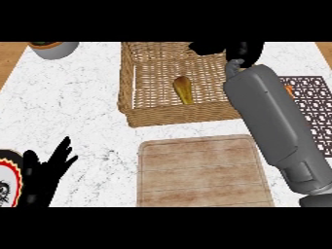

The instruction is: Pick the pear from the cutting board and place it in the basket

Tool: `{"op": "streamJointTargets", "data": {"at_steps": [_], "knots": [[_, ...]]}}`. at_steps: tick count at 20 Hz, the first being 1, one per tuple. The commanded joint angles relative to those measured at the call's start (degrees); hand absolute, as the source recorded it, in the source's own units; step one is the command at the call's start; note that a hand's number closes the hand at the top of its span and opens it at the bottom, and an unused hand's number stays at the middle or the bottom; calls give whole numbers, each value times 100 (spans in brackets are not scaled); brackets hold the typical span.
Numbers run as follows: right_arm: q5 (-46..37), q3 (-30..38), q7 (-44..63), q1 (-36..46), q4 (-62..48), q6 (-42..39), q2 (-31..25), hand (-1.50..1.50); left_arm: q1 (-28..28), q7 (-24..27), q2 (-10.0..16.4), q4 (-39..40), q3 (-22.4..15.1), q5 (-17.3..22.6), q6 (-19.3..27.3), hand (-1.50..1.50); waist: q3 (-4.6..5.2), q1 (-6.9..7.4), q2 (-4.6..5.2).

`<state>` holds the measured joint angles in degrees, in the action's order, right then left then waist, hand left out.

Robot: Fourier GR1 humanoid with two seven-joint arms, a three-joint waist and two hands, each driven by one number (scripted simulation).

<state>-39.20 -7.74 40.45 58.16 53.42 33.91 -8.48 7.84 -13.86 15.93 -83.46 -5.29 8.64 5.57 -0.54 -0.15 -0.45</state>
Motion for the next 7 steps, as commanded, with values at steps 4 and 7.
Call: {"op": "streamJointTargets", "data": {"at_steps": [4, 7], "knots": [[147, 354, 407, -1068, 1593, -216, -687, -150, 398, -32, -59, 64, 4, -40, -19, 0, 52, -110, -9], [312, 491, 631, -1558, 2457, -605, -1002, -150, 220, -57, -55, 213, 11, -106, -63, 0, 54, -131, -3]]}}
